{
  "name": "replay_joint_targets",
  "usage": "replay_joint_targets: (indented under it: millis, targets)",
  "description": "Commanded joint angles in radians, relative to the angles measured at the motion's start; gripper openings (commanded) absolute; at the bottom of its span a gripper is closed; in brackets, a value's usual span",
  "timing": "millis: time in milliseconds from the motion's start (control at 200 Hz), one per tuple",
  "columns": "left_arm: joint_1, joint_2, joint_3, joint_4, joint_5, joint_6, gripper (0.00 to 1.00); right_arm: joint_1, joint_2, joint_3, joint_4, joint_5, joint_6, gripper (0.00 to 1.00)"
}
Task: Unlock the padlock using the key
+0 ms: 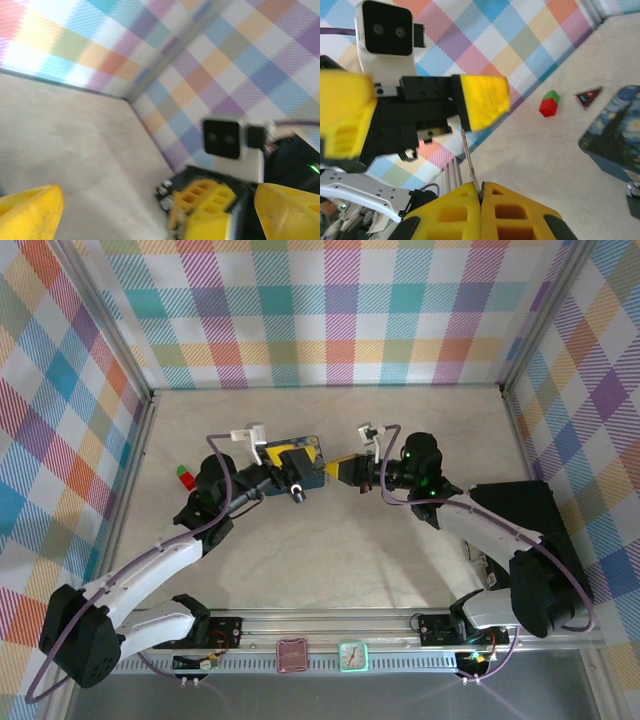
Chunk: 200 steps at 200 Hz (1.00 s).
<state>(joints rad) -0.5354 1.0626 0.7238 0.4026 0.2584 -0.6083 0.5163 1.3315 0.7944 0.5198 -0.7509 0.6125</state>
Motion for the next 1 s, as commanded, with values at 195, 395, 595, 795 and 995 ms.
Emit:
replay_joint_targets:
  millis: [195,395,595,795,995]
  targets:
    - [0.071,0.096,-0.078,-0.212,-0.059,0.035,0.86,-0.009,-0.094,-0.051,-0.451,0.308,-0.178,0.00]
    - [0.069,0.230,-0.115,-0.157,-0.085,0.077,0.72,-0.009,-0.127,-0.117,-0.503,0.377,-0.180,0.00]
    - [0.062,0.424,-0.103,-0.039,-0.070,0.070,0.64,-0.009,-0.140,-0.145,-0.499,0.396,-0.177,0.00]
    - [0.008,0.568,-0.073,0.080,-0.200,0.112,0.63,-0.012,-0.116,-0.146,-0.437,0.360,-0.165,0.00]
    - [-0.018,0.692,-0.047,0.180,-0.261,0.098,0.58,-0.013,-0.100,-0.145,-0.410,0.348,-0.154,0.00]
